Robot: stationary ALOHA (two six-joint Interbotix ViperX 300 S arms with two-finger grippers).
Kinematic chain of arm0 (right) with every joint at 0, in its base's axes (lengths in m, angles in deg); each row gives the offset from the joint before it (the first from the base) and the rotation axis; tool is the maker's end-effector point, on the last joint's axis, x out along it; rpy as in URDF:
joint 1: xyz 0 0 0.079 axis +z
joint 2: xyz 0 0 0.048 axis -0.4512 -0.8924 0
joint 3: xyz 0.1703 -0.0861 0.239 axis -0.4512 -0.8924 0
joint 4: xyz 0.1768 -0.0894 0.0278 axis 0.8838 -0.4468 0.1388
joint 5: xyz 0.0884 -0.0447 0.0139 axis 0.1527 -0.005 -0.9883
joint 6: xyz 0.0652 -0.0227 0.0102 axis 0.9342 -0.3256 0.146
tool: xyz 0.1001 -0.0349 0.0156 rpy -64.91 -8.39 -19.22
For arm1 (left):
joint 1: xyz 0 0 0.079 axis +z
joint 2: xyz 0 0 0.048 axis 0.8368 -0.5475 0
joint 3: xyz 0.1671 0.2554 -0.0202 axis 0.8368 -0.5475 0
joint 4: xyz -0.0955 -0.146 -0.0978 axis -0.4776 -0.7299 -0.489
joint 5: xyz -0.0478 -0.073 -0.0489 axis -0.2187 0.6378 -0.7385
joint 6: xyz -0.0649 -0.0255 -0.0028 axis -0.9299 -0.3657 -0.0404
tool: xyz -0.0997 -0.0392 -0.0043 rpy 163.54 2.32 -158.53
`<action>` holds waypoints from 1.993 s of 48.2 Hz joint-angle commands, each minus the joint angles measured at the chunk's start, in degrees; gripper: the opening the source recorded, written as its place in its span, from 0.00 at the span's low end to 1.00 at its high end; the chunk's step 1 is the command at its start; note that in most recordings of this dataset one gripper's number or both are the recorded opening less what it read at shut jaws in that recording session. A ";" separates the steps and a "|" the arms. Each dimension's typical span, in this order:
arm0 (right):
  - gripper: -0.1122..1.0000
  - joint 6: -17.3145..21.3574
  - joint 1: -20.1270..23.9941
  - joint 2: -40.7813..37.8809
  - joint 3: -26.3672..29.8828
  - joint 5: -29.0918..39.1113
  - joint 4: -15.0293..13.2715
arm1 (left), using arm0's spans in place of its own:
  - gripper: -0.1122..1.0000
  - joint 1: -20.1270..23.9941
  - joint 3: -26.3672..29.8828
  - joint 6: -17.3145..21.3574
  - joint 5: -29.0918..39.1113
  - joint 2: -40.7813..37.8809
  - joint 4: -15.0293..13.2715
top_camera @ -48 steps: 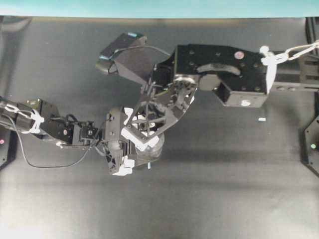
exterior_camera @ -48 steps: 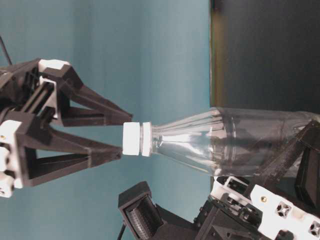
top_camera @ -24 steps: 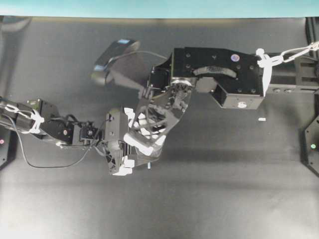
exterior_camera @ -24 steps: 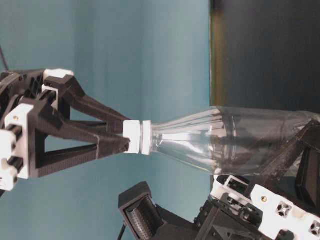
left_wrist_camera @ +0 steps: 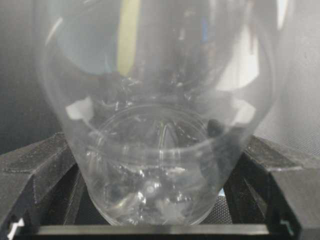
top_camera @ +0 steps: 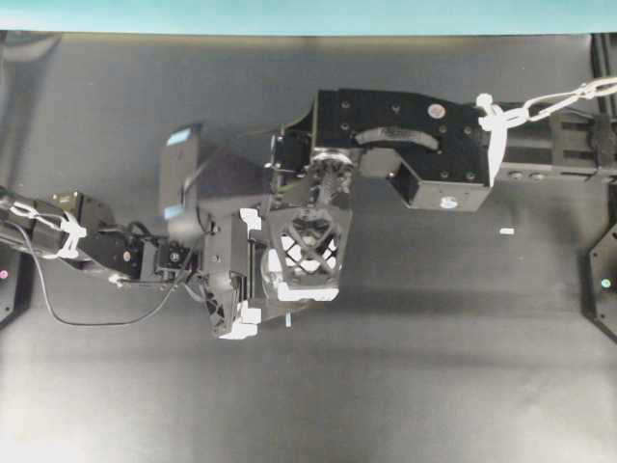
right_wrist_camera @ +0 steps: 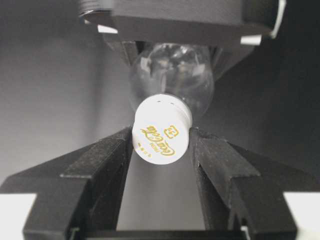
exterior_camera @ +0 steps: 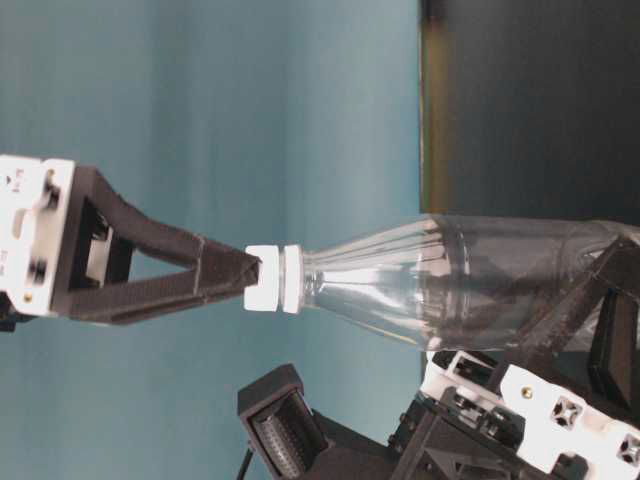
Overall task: Open the bottle cap by holding the bottle with the left arm and twisting the cap with the right arm.
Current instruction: 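Rotate the right wrist to twist the white cap counterclockwise, then open the right gripper and rotate the wrist back above the cap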
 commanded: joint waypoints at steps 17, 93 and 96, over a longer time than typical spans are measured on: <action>0.44 -18.19 1.49 0.88 -1.85 -2.90 -0.44 | 0.88 -0.70 0.70 -0.09 0.00 0.18 0.09; 0.87 56.51 -0.44 4.75 -2.11 -6.50 -0.70 | 0.88 -0.44 0.79 -0.53 0.09 0.09 0.18; 0.87 57.22 -0.44 3.96 -2.46 -6.33 -0.35 | 0.88 -0.44 0.70 -0.53 0.09 0.00 0.09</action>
